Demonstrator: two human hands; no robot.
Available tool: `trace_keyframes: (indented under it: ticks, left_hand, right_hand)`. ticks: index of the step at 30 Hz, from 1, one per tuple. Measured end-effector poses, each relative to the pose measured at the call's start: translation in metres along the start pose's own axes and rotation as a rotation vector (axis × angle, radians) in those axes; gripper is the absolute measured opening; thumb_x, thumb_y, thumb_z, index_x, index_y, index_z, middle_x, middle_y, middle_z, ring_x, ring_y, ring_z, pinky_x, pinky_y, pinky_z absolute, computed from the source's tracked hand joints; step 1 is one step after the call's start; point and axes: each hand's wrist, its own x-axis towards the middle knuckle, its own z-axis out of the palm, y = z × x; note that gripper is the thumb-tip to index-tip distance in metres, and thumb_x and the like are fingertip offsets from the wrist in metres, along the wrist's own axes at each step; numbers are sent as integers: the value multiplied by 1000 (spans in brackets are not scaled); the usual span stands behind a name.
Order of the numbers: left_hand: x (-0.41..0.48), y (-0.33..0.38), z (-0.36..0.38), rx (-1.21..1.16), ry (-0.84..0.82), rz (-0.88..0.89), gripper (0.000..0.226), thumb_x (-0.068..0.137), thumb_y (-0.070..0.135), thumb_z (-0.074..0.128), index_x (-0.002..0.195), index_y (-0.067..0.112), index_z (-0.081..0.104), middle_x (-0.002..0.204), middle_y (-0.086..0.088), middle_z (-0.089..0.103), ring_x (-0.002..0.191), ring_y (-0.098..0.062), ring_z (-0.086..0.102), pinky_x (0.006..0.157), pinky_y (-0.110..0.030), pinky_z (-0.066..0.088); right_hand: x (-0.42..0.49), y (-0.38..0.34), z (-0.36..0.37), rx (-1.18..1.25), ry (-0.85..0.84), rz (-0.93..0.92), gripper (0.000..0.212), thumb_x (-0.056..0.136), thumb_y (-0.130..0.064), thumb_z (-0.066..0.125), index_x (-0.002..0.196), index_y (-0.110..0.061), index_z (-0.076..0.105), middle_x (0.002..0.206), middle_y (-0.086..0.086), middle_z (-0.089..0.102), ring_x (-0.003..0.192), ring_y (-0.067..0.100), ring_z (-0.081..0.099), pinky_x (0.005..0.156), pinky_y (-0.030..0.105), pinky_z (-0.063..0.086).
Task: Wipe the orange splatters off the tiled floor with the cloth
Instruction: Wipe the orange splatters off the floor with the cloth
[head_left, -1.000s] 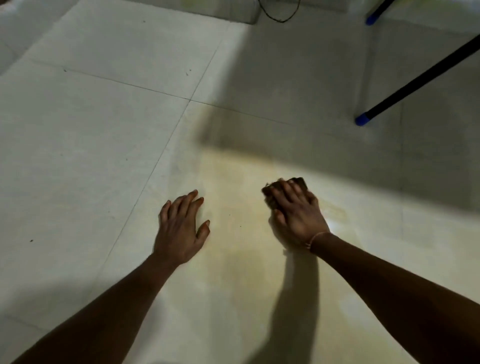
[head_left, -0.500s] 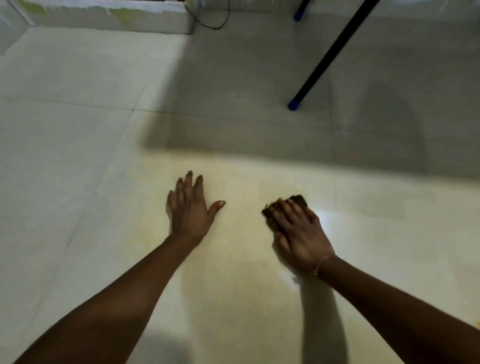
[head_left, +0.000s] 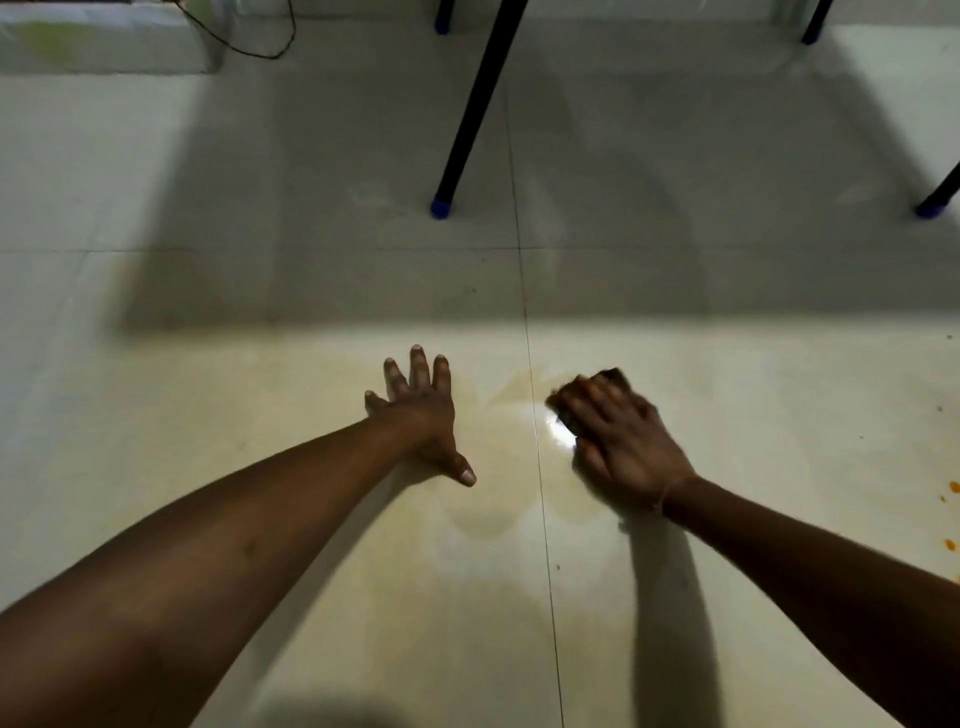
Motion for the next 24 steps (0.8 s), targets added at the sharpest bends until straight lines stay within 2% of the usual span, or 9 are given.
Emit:
trace_keyframes:
  ticks: [3, 7, 9, 13, 17, 18, 21, 22, 24]
  left_hand:
    - [2, 7, -4, 29, -25, -39, 161, 51, 61, 87, 141, 12, -38, 145, -18, -47, 136, -52, -30, 110, -69, 7]
    - [-6, 13, -6, 81, 50, -30, 159, 49, 57, 90, 148, 11, -27, 153, -20, -33, 142, -51, -17, 115, -61, 9]
    - [-12, 20, -5, 167, 158, 82, 154, 49, 52, 91, 151, 16, -18, 157, -16, -27, 145, -46, -14, 116, -59, 8]
    - [-19, 53, -8, 444, 224, 368, 145, 51, 23, 94, 152, 21, -9, 159, -11, -22, 147, -40, -11, 114, -62, 18]
    - [-14, 64, -21, 490, 82, 431, 143, 49, 26, 95, 153, 22, -3, 161, -8, -15, 147, -39, -1, 108, -57, 33]
    - [-13, 65, -22, 458, 69, 424, 139, 47, 30, 95, 151, 21, 4, 160, -7, -9, 145, -39, 4, 105, -56, 37]
    - [-10, 81, -19, 370, 186, 484, 103, 60, 43, 87, 140, 19, 27, 154, -9, 12, 140, -35, 18, 104, -51, 35]
    - [-8, 94, -15, 344, 249, 549, 90, 71, 43, 80, 141, 19, 30, 156, -10, 13, 142, -33, 17, 108, -51, 31]
    - [-6, 121, -7, 225, 323, 662, 69, 88, 40, 64, 145, 19, 31, 158, -11, 14, 145, -31, 15, 113, -49, 25]
  right_hand:
    - [13, 5, -5, 63, 128, 336, 66, 86, -44, 30, 150, -30, 26, 158, 4, 25, 145, 22, 17, 109, 45, 25]
    - [-32, -43, 15, 48, 12, -134, 65, 87, -41, 41, 149, -28, 30, 159, 3, 26, 147, 21, 17, 113, 44, 18]
    - [-29, -33, 13, 38, -12, -194, 64, 89, -43, 37, 150, -29, 28, 160, 1, 23, 148, 19, 14, 114, 45, 19]
    - [-34, -49, 14, 123, 115, 276, 63, 89, -42, 34, 150, -27, 31, 159, 5, 26, 148, 22, 16, 115, 46, 18]
    - [-118, -75, 35, 120, -5, -186, 62, 90, -41, 45, 149, -27, 33, 156, 5, 32, 146, 23, 23, 115, 46, 19]
    - [-119, -55, 35, 96, 37, -173, 62, 88, -41, 47, 148, -27, 35, 156, 5, 34, 145, 23, 26, 113, 46, 22]
    - [-111, -25, 26, 108, 127, 363, 65, 86, -40, 44, 149, -30, 33, 158, 4, 29, 146, 21, 20, 113, 46, 23]
    - [-118, -37, 30, 145, 131, 407, 65, 87, -40, 42, 150, -30, 32, 158, 4, 28, 147, 21, 18, 115, 46, 20]
    - [-144, -81, 45, 189, 94, 156, 62, 89, -40, 44, 149, -28, 33, 157, 4, 31, 147, 23, 20, 116, 47, 17]
